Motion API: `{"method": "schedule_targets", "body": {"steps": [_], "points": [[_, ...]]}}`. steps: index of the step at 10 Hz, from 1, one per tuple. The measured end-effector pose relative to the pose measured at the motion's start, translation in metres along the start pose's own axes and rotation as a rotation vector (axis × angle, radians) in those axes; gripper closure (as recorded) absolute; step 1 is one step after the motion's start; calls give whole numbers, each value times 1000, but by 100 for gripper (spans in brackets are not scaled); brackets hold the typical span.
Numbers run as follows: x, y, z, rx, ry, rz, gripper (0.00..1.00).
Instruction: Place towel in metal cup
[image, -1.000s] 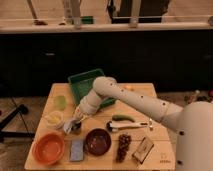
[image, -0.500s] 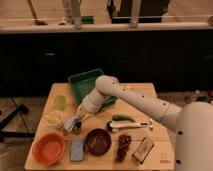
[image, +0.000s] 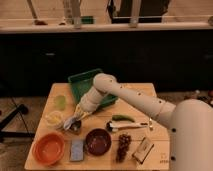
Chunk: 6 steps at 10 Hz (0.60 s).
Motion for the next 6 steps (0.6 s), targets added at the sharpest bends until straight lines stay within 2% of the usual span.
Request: {"method": "schedule_targets", "body": {"steps": [5,6], "points": [[-9,1,-1,-5,4,-2,26],[-10,2,0,-7,5,-1,21]]}}
